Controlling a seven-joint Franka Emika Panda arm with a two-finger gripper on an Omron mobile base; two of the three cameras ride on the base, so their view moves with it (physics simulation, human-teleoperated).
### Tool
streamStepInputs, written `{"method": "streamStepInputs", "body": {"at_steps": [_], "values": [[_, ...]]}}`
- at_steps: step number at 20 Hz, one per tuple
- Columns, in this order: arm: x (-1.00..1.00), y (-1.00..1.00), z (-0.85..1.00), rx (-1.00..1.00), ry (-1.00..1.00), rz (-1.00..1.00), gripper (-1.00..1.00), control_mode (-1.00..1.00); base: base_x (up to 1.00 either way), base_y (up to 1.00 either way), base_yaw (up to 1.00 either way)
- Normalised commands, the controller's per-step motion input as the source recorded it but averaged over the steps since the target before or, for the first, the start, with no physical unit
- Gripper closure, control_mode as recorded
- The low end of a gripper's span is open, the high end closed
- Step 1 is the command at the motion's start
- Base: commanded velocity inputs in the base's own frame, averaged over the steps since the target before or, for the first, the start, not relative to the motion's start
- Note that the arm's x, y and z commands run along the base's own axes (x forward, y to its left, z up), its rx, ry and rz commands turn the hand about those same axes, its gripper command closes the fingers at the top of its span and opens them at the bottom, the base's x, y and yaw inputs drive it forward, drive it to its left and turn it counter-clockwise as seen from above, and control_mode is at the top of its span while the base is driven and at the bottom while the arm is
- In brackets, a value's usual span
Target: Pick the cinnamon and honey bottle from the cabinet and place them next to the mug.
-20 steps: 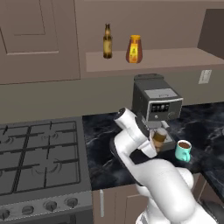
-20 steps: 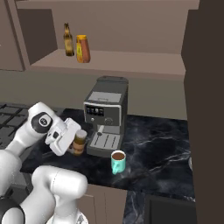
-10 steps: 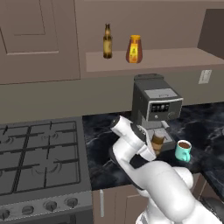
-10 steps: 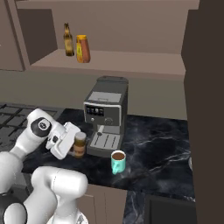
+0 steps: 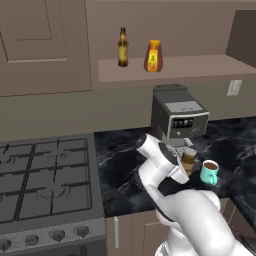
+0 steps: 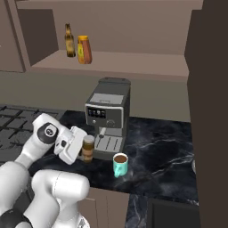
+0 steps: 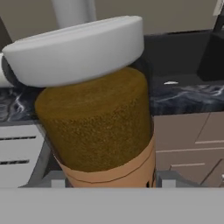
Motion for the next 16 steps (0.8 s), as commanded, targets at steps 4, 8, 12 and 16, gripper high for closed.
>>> {"method": "streamStepInputs", "body": {"at_steps": [4, 8, 12, 16], "values": [[-0.01, -0.31, -0.06, 0.00, 0.00, 0.00, 1.00, -1.00, 0.00, 0.00, 0.00], [0.06, 0.00, 0.00, 0.00, 0.00, 0.00, 1.00, -1.00, 0.00, 0.00, 0.00], [0.14, 0.00, 0.00, 0.00, 0.05, 0.00, 1.00, -1.00, 0.00, 0.00, 0.00], [0.12, 0.00, -0.16, 0.00, 0.11, 0.00, 1.00, -1.00, 0.00, 0.00, 0.00]]}}
